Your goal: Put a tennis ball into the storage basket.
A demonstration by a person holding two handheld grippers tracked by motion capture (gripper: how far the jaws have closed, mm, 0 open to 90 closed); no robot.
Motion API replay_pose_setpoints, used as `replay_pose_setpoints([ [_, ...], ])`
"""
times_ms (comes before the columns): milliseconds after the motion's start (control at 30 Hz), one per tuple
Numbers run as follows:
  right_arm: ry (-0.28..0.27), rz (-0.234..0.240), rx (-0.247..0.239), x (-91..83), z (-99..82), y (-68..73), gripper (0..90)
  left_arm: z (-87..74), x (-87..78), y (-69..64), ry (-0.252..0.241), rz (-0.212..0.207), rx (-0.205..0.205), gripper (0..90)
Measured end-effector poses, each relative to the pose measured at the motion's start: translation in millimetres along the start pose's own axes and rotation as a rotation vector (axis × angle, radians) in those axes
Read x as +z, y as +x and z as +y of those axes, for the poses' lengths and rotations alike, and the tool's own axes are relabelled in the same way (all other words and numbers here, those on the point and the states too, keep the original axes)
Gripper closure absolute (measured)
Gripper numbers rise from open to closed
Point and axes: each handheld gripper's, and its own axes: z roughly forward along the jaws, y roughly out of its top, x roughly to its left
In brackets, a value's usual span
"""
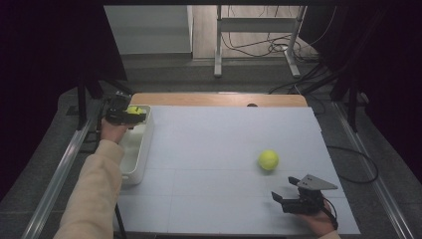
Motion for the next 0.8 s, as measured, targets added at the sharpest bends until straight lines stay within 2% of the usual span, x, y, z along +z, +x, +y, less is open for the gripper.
replay_pose_setpoints([
  [200, 0.004, -0.001, -0.001, 0.0, 0.0, 0.2, 13.8, -2.0, 2.0, 2.3, 0.02, 0.005, 0.003, 25.8],
  [800, 0.006, 0.0, -0.003, 0.4, -0.1, 0.6, 13.9, -3.9, -2.2, 4.3, -0.005, -0.002, -0.006, 25.7],
])
